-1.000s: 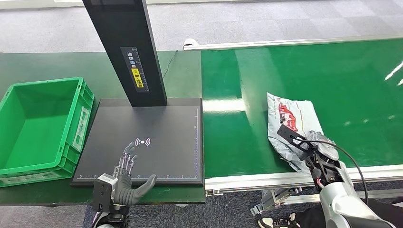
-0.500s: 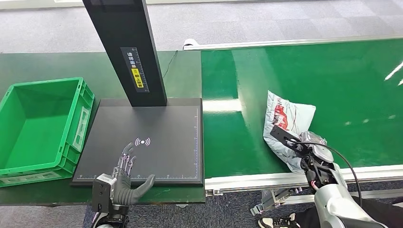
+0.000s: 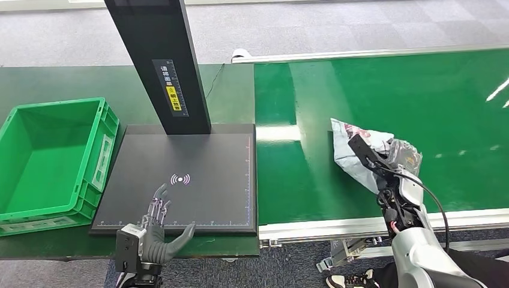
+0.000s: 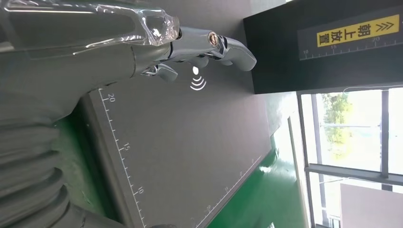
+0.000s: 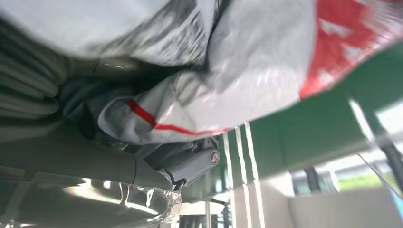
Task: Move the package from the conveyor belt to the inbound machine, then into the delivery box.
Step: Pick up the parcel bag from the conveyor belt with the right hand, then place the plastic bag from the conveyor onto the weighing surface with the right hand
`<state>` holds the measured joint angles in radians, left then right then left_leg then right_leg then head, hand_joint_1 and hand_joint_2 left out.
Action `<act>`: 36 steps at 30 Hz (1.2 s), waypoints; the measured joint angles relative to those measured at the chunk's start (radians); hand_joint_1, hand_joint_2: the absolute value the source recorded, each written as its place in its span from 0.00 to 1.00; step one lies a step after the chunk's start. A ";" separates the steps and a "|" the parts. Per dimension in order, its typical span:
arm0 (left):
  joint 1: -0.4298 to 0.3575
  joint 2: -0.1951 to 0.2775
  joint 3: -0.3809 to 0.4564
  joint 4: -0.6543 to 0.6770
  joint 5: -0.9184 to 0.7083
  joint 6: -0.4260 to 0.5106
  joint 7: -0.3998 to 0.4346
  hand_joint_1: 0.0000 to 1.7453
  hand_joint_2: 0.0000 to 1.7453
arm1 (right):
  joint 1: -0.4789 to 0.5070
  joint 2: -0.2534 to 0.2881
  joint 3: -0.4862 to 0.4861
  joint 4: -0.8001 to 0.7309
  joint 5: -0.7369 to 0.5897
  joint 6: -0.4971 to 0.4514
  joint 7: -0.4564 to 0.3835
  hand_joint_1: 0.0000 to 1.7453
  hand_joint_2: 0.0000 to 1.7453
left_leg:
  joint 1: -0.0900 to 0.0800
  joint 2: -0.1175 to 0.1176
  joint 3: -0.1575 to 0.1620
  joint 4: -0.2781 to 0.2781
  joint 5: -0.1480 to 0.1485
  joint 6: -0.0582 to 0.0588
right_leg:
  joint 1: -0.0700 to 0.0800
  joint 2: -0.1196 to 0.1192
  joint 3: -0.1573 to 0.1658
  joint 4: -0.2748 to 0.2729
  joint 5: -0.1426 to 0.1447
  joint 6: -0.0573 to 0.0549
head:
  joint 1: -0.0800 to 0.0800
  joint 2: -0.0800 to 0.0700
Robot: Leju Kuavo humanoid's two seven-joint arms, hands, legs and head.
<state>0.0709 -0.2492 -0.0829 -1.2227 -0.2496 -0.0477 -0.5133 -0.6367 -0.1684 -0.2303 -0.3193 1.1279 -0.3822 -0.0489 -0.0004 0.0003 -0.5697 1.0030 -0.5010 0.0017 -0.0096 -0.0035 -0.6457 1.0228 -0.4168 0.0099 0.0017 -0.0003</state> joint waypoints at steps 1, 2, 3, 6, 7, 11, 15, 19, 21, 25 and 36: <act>0.002 0.000 0.000 0.000 -0.001 0.005 -0.002 0.00 1.00 | -0.003 0.006 -0.021 -0.007 -0.043 -0.029 -0.059 1.00 1.00 | 0.000 0.000 0.000 0.000 0.000 0.000 | 0.000 0.000 0.000 0.000 0.000 0.000 | 0.000 0.000; 0.005 -0.001 0.000 -0.001 -0.002 0.010 -0.005 0.00 1.00 | -0.006 0.012 -0.045 -0.015 -0.092 -0.049 -0.121 1.00 1.00 | 0.000 0.000 0.000 0.000 0.000 0.000 | 0.000 0.000 0.000 0.000 0.000 0.000 | 0.000 0.000; 0.007 -0.001 0.000 -0.001 -0.002 0.017 -0.007 0.00 1.00 | -0.008 0.020 -0.073 -0.024 -0.156 -0.055 -0.195 1.00 1.00 | 0.000 0.000 0.000 0.000 0.000 0.000 | 0.000 0.000 0.000 0.000 0.000 0.000 | 0.000 0.000; 0.015 -0.004 0.000 -0.001 -0.004 0.038 -0.014 0.00 1.00 | -0.010 0.058 -0.168 -0.066 -0.405 0.012 -0.433 1.00 1.00 | 0.000 0.000 0.000 0.000 0.000 0.000 | 0.000 0.000 0.000 0.000 0.000 0.000 | 0.000 0.000; 0.016 -0.004 0.000 -0.001 -0.004 0.044 -0.016 0.00 1.00 | -0.009 0.073 -0.197 -0.083 -0.492 0.066 -0.493 1.00 1.00 | 0.000 0.000 0.000 0.000 0.000 0.000 | 0.000 0.000 -0.001 0.000 0.000 0.000 | 0.000 0.000; 0.018 -0.005 0.000 -0.001 -0.003 0.059 -0.020 0.00 1.00 | 0.024 0.156 -0.253 -0.186 -0.809 0.317 -0.619 1.00 1.00 | 0.001 0.001 0.000 0.000 0.000 0.000 | 0.001 0.000 -0.001 0.000 0.000 0.000 | 0.000 0.000; 0.018 -0.008 0.000 -0.001 -0.004 0.063 -0.021 0.00 1.00 | 0.103 0.257 -0.201 -0.331 -0.963 0.397 -0.624 1.00 1.00 | 0.001 0.001 0.000 -0.001 0.000 -0.001 | 0.001 0.000 -0.001 0.000 0.000 -0.001 | 0.000 0.000; 0.019 -0.011 0.000 -0.001 -0.013 0.064 -0.021 0.00 1.00 | 0.170 0.333 -0.091 -0.467 -1.042 0.411 -0.591 1.00 1.00 | 0.002 0.001 -0.001 -0.001 0.001 -0.002 | 0.002 0.000 -0.002 0.001 -0.001 -0.001 | 0.000 0.000; 0.016 -0.011 0.000 0.000 -0.016 0.063 -0.020 0.00 1.00 | 0.188 0.358 -0.031 -0.510 -1.065 0.428 -0.574 1.00 1.00 | 0.001 0.002 0.000 -0.001 0.001 -0.002 | 0.002 0.001 -0.002 0.001 -0.001 -0.001 | 0.000 0.000; 0.011 -0.011 -0.001 0.004 -0.020 0.061 -0.020 0.00 1.00 | 0.208 0.392 0.067 -0.552 -1.090 0.444 -0.562 1.00 1.00 | 0.001 0.002 0.000 -0.001 0.001 -0.002 | 0.001 0.001 -0.002 0.000 0.000 -0.001 | 0.000 0.000; 0.008 -0.011 -0.001 0.010 -0.020 0.059 -0.020 0.00 1.00 | 0.224 0.412 0.210 -0.591 -1.116 0.471 -0.549 1.00 1.00 | 0.001 0.002 -0.001 -0.001 0.001 -0.002 | 0.001 0.001 -0.002 0.001 0.000 -0.001 | 0.000 0.000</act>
<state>0.0788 -0.2602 -0.0840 -1.2125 -0.2694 0.0114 -0.5332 -0.4130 0.2432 -0.0207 -0.9108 0.0119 0.0886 -0.5980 0.0009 0.0022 -0.5705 1.0023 -0.5002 0.0001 -0.0081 -0.0027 -0.6477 1.0234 -0.4173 0.0089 0.0021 -0.0004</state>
